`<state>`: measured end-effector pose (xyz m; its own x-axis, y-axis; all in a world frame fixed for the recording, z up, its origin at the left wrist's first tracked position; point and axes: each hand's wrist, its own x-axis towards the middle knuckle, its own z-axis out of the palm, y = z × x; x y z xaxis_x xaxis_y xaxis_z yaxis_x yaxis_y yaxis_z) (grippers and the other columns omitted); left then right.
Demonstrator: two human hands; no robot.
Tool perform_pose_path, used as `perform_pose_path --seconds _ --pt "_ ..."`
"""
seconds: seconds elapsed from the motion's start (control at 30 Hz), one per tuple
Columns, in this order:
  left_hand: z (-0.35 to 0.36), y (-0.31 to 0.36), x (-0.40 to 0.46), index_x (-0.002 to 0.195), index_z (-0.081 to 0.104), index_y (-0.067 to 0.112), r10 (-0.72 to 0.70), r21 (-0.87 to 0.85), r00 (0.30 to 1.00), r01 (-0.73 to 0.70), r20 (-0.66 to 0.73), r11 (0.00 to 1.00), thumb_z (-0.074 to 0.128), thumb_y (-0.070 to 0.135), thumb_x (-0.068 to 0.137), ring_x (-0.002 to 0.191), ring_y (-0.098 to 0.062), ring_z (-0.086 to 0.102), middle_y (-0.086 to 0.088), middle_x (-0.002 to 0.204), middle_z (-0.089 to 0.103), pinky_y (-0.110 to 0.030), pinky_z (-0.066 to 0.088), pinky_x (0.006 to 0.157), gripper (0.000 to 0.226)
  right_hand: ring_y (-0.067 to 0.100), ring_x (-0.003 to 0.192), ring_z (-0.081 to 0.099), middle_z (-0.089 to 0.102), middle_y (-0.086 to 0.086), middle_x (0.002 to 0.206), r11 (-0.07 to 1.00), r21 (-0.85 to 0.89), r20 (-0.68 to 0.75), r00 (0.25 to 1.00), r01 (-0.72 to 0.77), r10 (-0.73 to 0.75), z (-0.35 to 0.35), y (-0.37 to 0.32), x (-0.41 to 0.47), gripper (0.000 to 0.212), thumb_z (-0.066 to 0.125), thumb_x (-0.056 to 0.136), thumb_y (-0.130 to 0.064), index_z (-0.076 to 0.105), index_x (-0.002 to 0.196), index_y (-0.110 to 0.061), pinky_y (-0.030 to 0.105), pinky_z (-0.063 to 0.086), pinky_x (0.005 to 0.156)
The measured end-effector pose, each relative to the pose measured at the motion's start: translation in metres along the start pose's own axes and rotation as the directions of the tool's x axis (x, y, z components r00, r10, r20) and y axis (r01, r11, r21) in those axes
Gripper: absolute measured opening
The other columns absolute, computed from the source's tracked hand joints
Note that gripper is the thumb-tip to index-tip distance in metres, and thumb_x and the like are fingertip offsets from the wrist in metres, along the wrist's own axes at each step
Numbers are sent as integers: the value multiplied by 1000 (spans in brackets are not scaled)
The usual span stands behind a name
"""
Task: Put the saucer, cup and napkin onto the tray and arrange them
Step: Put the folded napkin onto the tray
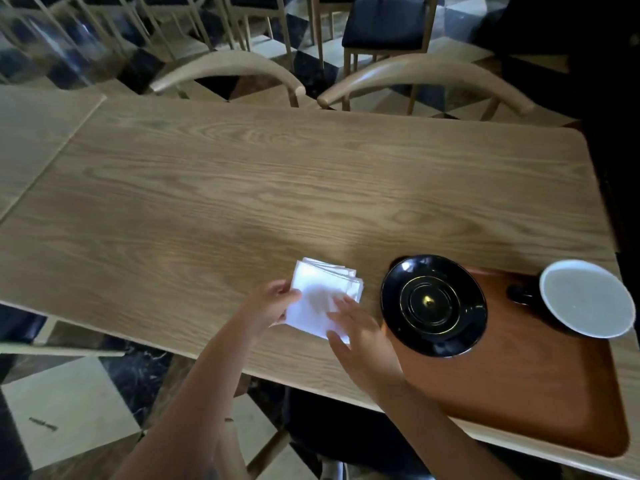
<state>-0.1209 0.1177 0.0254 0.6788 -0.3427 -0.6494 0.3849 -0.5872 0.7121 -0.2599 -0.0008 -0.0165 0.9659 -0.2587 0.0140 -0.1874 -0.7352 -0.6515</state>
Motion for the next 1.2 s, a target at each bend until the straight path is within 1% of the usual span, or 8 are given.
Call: perform_pose_path --seconds 0.1,0.23,0.33,0.5,0.6,0.67,0.9,1.2 --pt "0 7 -28 87 64 18 105 -174 993 -93 59 980 61 13 83 75 -18 56 -7 87 62 -25 45 66 7 7 119 49 52 -4 137 969 233 -95 989 -88 112 -15 -9 1 40 45 84 -39 65 111 -17 6 30 97" --pt "2 10 -62 97 65 13 197 -368 979 -168 42 914 59 18 70 89 -26 62 -14 100 66 -41 48 81 28 1 118 45 49 -9 127 851 503 -163 951 -149 263 -38 -21 -4 27 58 82 -23 66 108 -20 34 44 101" --pt "16 11 -82 108 63 9 248 -461 962 -171 111 871 60 14 73 93 -21 67 -10 104 71 -38 54 80 35 -8 113 45 51 -7 125 787 599 -166 937 -151 306 -66 -19 -14 32 62 83 -13 59 110 -29 25 44 97" --pt "66 14 -98 101 66 13 262 -431 957 -185 127 883 60 14 72 92 -22 66 -10 99 71 -41 54 78 29 12 93 65 66 -8 109 650 720 -109 885 -243 452 -110 11 -50 35 58 82 -10 60 104 -36 32 56 73" --pt "112 17 -107 91 64 26 298 -240 954 -282 31 929 63 14 78 71 -9 63 1 78 71 -26 52 65 17 10 82 66 66 1 104 681 675 -194 822 -284 535 -135 40 -80 39 61 81 0 62 99 -35 25 52 64" --pt "145 14 -114 107 53 33 366 -177 930 -364 -22 915 62 3 82 64 -5 61 3 75 68 -16 49 59 39 5 83 65 65 -4 107 705 641 -243 791 -304 562 -150 59 -101 43 62 81 1 61 94 -40 22 53 68" --pt "239 7 -119 93 56 26 620 232 776 -629 117 742 59 -5 78 87 -10 60 17 95 58 -18 54 70 35 5 87 57 50 -7 113 834 338 -311 784 -437 537 -188 118 -154 29 64 77 5 68 97 -16 -2 43 72" --pt "285 -8 -104 107 62 14 638 454 743 -648 202 611 68 2 75 89 -12 56 1 102 58 -30 52 77 35 17 107 57 38 -4 140 882 119 -149 870 -456 470 -190 160 -171 42 60 81 -1 60 121 -16 32 53 87"
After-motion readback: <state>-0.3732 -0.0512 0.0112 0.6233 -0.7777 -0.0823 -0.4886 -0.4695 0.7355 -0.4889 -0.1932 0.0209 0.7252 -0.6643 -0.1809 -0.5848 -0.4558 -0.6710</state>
